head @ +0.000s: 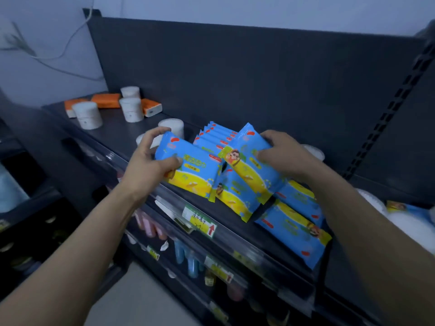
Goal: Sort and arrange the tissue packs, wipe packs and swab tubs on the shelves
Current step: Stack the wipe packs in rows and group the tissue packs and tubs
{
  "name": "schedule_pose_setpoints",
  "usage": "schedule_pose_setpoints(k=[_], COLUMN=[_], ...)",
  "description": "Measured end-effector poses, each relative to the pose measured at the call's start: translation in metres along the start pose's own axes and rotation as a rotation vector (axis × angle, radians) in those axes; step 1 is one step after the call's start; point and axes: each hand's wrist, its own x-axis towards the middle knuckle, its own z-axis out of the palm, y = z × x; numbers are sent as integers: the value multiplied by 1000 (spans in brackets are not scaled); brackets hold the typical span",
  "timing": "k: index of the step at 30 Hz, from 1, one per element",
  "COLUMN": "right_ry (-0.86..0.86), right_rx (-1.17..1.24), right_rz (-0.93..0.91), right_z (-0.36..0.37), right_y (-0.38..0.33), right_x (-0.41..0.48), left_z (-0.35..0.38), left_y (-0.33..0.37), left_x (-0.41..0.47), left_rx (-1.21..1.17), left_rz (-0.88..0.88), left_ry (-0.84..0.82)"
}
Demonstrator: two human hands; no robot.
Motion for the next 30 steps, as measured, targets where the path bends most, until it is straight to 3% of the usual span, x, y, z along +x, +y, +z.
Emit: schedule_pose_setpoints(k=[9, 17, 20, 25, 30], right_ry=[32, -221, -196, -203, -223], right_rx=[-95, -400, -384, -418, -547], right_rz=[134, 283, 343, 461, 524], right_z=[12, 51, 70, 87, 100], right_y=[3, -4, -6, -14, -21], right_x=[32, 33, 32, 25, 21], left_z=[-14, -30, -33, -27, -17], left_y=[-23, -43, -51, -61, -68], left_x=[53, 121, 136, 158, 167], left_rx=[277, 636, 675, 1023, 1278], left_rz=[-48, 139, 135, 263, 423], left_ry=[-121, -547, -603, -801, -895])
